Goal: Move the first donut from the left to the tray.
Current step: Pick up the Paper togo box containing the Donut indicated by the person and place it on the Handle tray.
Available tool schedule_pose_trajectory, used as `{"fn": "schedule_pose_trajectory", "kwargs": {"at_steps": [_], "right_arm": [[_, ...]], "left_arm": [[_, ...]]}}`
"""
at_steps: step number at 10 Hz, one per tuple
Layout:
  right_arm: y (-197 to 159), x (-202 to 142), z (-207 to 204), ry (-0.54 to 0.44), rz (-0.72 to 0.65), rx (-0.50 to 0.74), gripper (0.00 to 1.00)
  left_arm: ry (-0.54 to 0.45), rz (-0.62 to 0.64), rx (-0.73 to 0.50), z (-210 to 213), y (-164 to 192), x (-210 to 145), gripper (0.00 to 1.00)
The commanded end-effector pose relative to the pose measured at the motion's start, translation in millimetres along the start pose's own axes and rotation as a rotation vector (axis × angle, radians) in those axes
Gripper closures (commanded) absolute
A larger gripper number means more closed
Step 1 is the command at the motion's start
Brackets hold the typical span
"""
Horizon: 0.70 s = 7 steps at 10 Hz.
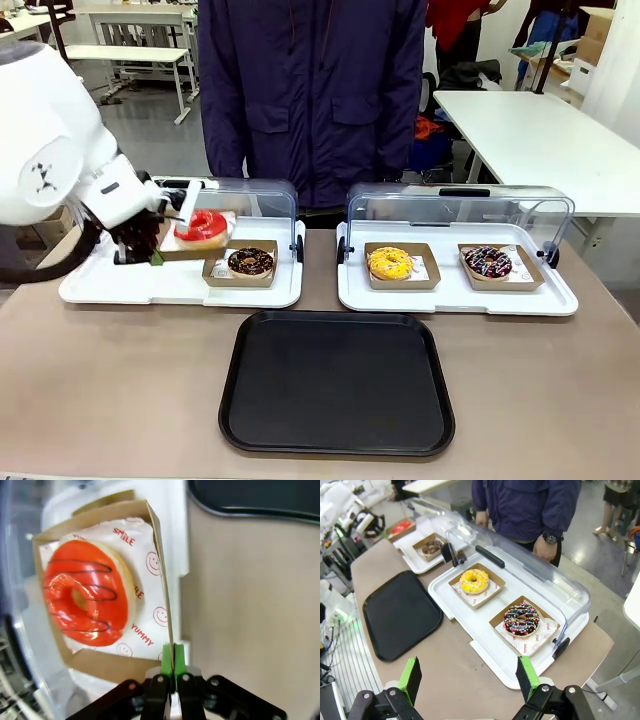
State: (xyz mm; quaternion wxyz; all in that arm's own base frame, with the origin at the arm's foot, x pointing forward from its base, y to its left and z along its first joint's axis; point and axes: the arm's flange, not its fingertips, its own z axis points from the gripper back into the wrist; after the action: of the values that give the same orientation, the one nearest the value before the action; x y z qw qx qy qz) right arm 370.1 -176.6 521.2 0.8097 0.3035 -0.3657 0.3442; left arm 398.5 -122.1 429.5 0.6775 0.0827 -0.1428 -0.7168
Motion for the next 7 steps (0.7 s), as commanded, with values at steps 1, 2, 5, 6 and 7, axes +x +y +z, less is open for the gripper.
{"fn": "schedule_pose_trajectory", "kwargs": {"at_steps": [1,2,5,6,7], "right_arm": [[-2,2,0,-0.029,0.026,0.005,0.0],[-2,2,0,-0.029,0.026,0.005,0.0],[-2,2,0,-0.029,0.026,0.005,0.0],[-2,2,0,-0.029,0.026,0.005,0.0],[-2,2,0,-0.029,0.026,0.005,0.0]], "left_arm": [[-0.005,-0.026,-0.014,1,-29,24,0.98],[-0.007,-0.067,-0.01,1,-45,43,0.98],[-0.011,-0.207,-0.024,-13,-86,93,0.98],[-0.021,-0.176,-0.055,-19,-89,101,0.98],[0.027,-0.235,-0.034,-19,-87,100,0.98]]}}
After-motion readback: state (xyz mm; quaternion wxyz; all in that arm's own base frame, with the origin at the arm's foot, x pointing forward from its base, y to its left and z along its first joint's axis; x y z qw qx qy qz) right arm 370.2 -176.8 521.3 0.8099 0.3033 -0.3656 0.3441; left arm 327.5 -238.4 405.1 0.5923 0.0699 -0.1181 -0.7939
